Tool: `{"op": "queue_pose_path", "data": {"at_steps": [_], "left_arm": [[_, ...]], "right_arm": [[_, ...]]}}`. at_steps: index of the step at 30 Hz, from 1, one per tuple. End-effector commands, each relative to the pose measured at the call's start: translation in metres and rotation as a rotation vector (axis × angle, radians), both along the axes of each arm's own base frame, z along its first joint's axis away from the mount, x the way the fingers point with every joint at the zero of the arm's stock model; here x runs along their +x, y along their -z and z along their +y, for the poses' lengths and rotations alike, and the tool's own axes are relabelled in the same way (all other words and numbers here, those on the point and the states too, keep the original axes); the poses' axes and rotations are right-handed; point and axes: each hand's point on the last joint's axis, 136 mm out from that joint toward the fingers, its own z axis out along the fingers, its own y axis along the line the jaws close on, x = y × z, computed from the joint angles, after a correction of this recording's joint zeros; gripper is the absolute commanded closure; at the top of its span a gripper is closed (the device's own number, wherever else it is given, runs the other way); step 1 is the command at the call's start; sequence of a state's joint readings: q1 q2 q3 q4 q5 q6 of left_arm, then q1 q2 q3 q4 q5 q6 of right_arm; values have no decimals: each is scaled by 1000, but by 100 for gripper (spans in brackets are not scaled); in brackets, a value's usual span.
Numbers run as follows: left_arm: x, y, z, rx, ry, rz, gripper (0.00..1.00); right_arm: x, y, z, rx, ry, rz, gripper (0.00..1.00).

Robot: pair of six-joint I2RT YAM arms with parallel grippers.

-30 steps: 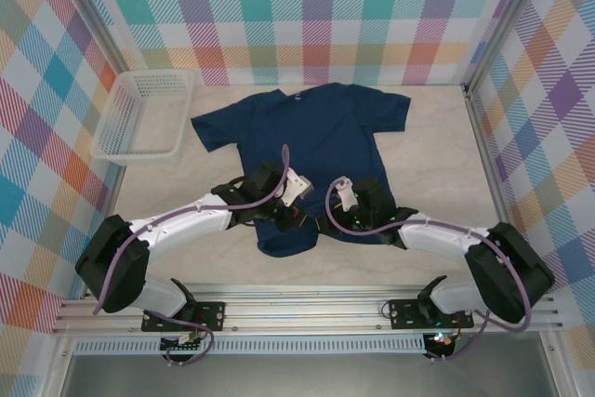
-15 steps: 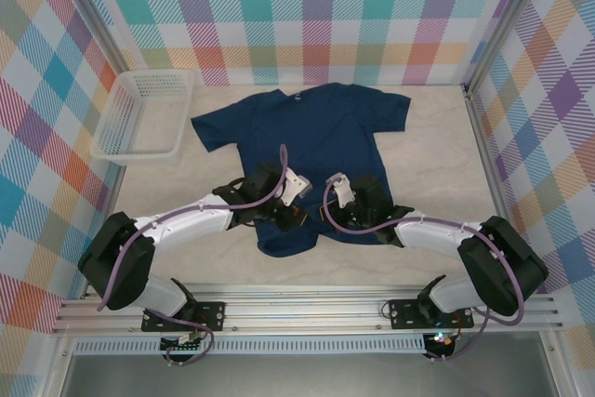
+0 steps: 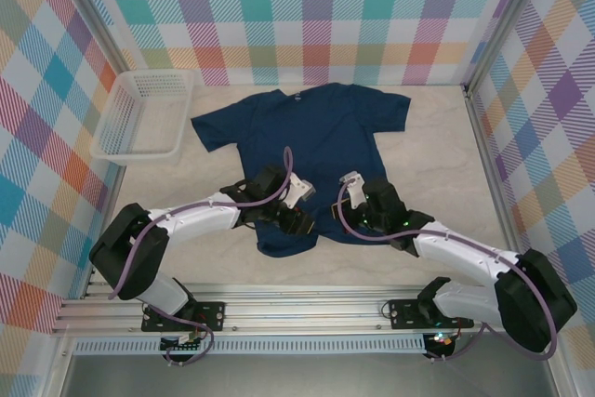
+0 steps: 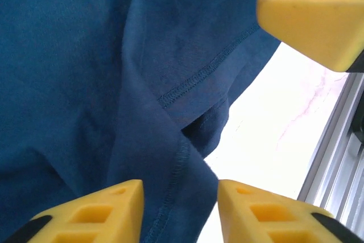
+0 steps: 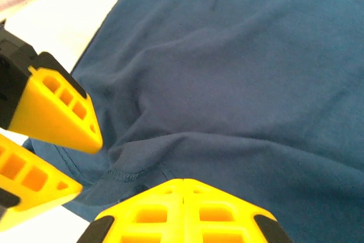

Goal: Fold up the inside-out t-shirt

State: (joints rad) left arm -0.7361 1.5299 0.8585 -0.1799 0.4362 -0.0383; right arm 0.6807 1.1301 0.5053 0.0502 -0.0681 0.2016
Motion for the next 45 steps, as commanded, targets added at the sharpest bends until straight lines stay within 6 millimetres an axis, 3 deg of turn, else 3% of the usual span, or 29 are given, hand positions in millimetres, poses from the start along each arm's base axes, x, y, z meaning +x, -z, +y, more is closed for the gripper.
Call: {"op": "queue_pose_path", "data": {"at_steps": [1, 9, 22, 25, 30, 39, 45], "left_arm": [[0, 6, 2, -7, -12, 26, 54], [4, 11, 0, 69, -55, -10, 35], [16, 31, -22, 284, -141, -125, 29], [16, 37, -19, 326, -139, -125, 37], [16, 25, -23, 294, -128, -139, 59], [16, 13, -29, 271, -112, -137, 82], [21, -19, -29, 202, -162, -145, 94]], "right_arm": [[-9, 12, -11, -42, 21, 36, 96], [-10, 15, -11, -40, 20, 49, 96], [-10, 14, -28, -59, 69, 40, 97], [-11, 12, -32, -57, 76, 36, 97], [-14, 14, -37, -52, 91, 39, 97], [-20, 18, -36, -50, 76, 79, 97], [-41, 11, -25, 23, 4, 148, 93]]}}
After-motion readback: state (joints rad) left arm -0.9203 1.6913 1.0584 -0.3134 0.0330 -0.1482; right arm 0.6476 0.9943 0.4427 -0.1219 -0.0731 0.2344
